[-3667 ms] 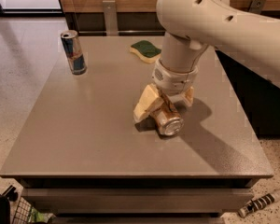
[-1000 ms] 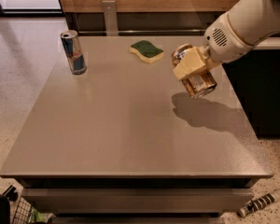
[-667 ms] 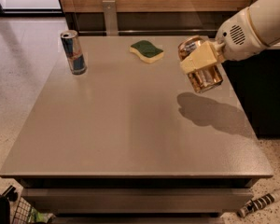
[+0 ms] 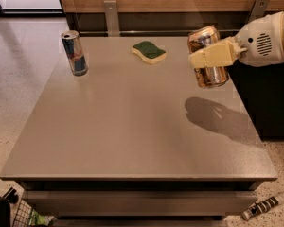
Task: Place orange can upright
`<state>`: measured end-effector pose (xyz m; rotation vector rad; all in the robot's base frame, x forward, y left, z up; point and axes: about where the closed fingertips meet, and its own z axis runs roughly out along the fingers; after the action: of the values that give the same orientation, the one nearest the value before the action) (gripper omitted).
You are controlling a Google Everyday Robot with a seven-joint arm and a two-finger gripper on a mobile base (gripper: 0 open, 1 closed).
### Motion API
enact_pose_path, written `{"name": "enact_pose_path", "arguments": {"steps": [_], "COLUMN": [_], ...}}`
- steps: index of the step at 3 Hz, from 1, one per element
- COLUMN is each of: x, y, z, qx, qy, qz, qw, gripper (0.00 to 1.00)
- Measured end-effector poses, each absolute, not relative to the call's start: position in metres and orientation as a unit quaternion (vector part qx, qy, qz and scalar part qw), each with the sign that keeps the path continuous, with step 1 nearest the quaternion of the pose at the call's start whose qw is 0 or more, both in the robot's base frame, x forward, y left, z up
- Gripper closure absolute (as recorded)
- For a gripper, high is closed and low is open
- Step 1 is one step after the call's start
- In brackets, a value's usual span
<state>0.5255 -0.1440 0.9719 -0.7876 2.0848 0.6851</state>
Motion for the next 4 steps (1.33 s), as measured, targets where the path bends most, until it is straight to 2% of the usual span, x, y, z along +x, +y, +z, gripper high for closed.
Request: {"name": "enact_pose_path", "arguments": {"steps": [2,4], "x": [0.512,0.495], "y": [-0.129,-0.108], "z": [0.969,0.943], "qx": [-0.338,-0.368], "qy": [0.74,0.677], "qz": [0.317,0.347], "qw": [0.487,0.535], "gripper": [1.0,1.0]}}
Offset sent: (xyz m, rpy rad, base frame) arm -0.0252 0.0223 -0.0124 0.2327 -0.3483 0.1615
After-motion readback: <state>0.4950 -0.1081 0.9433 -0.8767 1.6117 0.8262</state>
